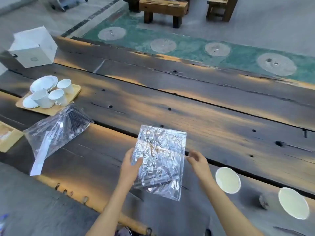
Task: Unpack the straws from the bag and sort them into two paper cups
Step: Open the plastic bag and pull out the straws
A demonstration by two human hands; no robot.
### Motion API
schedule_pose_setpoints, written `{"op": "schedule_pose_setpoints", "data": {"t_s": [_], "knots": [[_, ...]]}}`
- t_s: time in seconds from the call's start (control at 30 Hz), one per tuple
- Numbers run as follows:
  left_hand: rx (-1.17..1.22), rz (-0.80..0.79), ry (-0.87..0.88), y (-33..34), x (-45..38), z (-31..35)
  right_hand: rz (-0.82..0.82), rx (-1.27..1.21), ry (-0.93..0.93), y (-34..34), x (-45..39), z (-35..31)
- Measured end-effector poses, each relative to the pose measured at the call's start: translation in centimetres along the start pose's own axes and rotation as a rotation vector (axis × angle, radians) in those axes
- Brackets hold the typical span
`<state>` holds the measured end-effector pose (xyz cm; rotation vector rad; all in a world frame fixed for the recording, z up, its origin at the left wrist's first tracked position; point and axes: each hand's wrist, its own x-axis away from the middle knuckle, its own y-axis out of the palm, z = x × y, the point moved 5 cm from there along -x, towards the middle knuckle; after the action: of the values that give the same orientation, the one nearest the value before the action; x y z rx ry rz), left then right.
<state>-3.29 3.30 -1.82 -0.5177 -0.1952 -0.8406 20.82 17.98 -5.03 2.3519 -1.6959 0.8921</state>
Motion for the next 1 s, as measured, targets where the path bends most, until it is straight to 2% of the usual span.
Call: {"op": "schedule_pose_setpoints", "data": {"t_s": [0.07,0.2,0.4,0.63,0.83,1.0], "knots": [[0.068,-0.020,-0.097,-0.5,-2.4,-0.6,0.041,-0.046,0.100,0.8,-1.2,0.4],[0.048,-0.045,-0.210,-0.6,-7.6,-2.1,0.078,-0.113,0.236,1.7,-3.9,1.3],[0.026,-0.100,-0.269,1.1,-14.4,-2.1,0.151,-0.102,0.339,2.0,-8.8,1.6],[-0.088,-0.098,-0.320,2.6,-19.5,-2.3,0.122,-0.076,0.460,3.2,-11.0,3.2],[-0.083,-0.044,-0.310,2.6,-19.8,-2.8,0.113,-0.020,0.360,4.0,-11.4,3.1],[0.040,-0.060,-0.235,1.5,-18.0,-1.3,0.065,-0.044,0.197,3.6,-9.8,0.8]]}}
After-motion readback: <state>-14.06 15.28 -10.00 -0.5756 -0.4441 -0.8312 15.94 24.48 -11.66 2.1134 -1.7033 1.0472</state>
